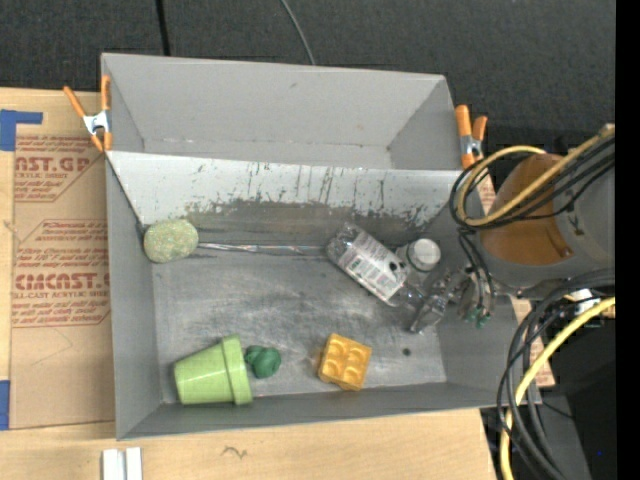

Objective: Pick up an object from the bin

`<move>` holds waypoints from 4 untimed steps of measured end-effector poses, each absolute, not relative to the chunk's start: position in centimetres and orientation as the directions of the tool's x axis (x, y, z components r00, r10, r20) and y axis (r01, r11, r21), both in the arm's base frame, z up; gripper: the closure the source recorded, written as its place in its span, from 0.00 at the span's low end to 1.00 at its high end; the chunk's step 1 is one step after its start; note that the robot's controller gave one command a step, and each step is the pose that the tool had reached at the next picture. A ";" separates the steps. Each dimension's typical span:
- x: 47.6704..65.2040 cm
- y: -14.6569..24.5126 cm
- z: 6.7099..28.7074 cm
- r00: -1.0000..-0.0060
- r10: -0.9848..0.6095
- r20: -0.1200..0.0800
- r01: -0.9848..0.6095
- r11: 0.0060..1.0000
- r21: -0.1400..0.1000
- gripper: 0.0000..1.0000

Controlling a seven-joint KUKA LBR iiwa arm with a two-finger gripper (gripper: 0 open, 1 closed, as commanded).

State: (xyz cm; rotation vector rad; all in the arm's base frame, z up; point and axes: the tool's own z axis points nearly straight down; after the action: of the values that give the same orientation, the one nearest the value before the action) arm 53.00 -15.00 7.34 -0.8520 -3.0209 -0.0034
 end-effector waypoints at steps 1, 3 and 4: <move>52.9 -15.0 8.1 -0.852 0.523 0.003 0.523 0.852 0.000 1.00; 53.0 -15.0 9.7 -0.852 0.524 0.001 0.524 0.852 0.001 1.00; 53.0 -15.0 10.5 -0.852 0.523 0.000 0.523 0.852 0.001 1.00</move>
Offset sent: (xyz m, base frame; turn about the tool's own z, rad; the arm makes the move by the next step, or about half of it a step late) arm -0.0001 0.0001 0.0099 0.0000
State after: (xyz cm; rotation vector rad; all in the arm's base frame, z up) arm 53.00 -15.01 10.47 -0.8544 -3.0238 -0.0013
